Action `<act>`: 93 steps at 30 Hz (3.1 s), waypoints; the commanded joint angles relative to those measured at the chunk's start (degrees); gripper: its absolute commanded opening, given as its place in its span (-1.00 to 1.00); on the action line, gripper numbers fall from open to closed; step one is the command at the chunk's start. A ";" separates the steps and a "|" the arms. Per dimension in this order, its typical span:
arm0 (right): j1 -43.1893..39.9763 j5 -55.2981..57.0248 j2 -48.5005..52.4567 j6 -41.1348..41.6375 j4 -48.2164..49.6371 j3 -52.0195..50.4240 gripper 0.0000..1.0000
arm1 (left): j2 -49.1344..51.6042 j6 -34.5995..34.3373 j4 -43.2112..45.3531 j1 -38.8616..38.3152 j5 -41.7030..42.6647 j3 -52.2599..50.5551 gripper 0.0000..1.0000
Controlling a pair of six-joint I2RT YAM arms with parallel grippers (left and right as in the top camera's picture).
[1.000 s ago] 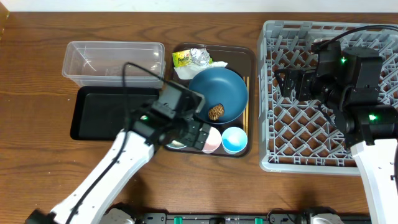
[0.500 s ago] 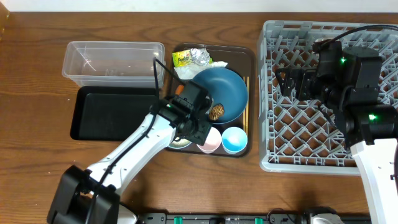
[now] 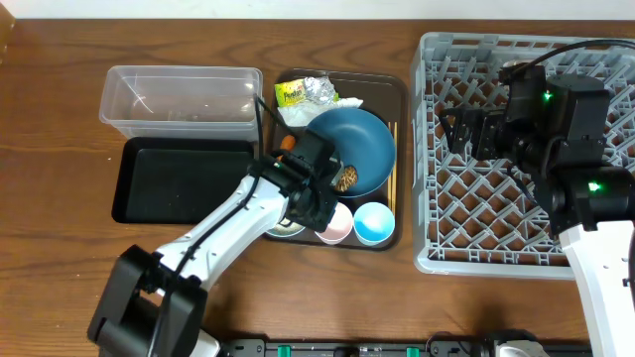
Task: Sort waste into correct bins and load items into the dishwasher rack
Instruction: 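Reach the left gripper to the pink cup and grasp it, then lift the pink cup and pass it to the right gripper, then carry the pink cup with the right gripper and place it in the rack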
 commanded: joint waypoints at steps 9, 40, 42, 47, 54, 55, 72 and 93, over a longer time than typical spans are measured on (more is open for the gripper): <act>-0.61 0.17 0.13 0.68 0.02 0.94 0.98 | -3.26 0.26 -5.27 -0.11 0.83 6.10 -0.88; 6.49 -51.98 4.70 0.44 21.31 0.94 0.80 | -13.57 1.42 4.76 33.46 74.77 13.70 -0.88; 8.41 -53.79 5.86 0.39 22.99 0.94 0.79 | -13.57 1.44 5.07 32.94 74.77 13.70 -0.88; 12.74 -61.94 8.11 -3.61 28.30 0.94 0.79 | -13.57 1.36 5.97 31.78 74.77 13.70 -0.88; 16.35 -63.08 9.01 -3.41 33.18 0.94 0.79 | -13.57 1.36 6.54 31.63 74.75 13.70 -0.88; 16.96 -63.08 9.01 -3.41 33.20 0.94 0.79 | -13.57 1.36 6.56 31.63 74.75 13.70 -0.88; 23.85 -55.54 9.11 -3.58 36.41 0.94 0.36 | -13.57 1.36 7.61 31.63 74.05 13.70 -0.88; 10.21 -42.53 6.38 -6.01 21.59 0.94 -0.02 | -13.57 1.36 9.55 31.69 73.64 13.70 0.64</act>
